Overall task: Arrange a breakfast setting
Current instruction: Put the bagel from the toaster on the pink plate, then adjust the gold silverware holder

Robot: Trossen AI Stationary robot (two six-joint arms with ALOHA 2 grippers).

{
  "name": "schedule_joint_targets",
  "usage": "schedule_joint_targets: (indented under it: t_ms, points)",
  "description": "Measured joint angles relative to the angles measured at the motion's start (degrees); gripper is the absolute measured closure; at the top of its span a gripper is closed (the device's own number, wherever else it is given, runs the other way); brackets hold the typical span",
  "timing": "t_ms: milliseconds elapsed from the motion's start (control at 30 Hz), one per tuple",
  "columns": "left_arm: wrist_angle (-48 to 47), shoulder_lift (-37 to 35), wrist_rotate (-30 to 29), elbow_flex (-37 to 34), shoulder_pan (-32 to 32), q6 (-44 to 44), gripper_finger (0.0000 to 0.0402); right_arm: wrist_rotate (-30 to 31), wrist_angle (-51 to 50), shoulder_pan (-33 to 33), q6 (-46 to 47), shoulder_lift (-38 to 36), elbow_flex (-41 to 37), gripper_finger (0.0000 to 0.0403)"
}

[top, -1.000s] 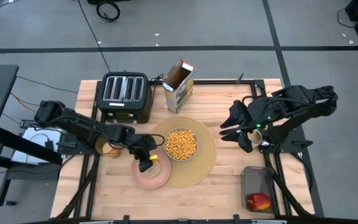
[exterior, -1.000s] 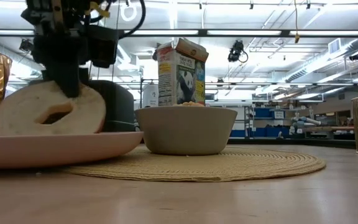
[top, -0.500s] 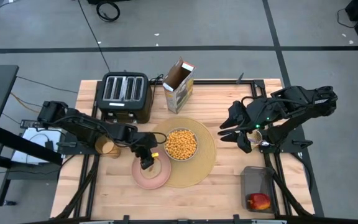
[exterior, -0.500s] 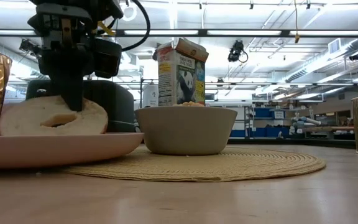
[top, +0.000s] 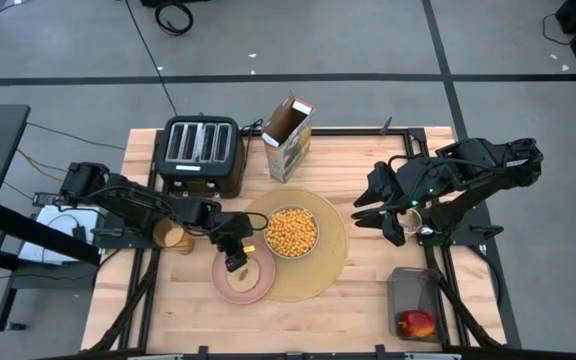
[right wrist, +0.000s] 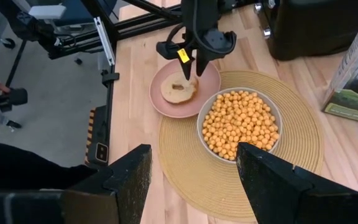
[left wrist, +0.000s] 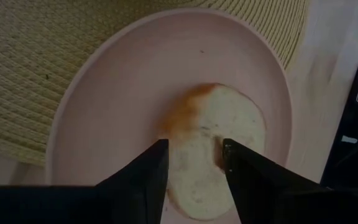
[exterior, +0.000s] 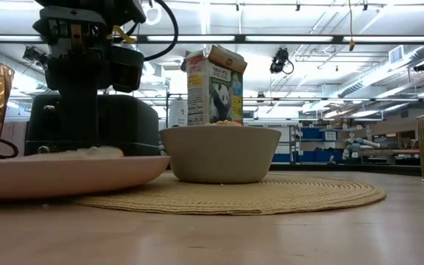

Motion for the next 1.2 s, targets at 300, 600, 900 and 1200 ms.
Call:
schedule_joint_targets:
  t_ms: [300,600,900,1200]
  points:
    - [-12.3,-1.4,2.3,9.5,1.3,1.4,0.0244,1.6,-1.3,0.0,1.0,-0.1,-1.2,0.0163]
    - [-12.8,-1.6,-5.0,23.3,-1.5,7.3,0.0244,1.8,-20.9,-0.4,21.3,-0.2,-8.0,0.0163]
    - [-7.6,-1.6,-7.0,32.6,-1.6,12.4,0.0244,-6.7,-24.7,-1.3,29.1,-1.4,-23.5,0.0174]
    - [-0.5,-1.6,-7.9,34.4,-2.7,13.2,0.0244,-15.4,-24.8,-6.1,10.8,-1.7,-36.8,0.0180]
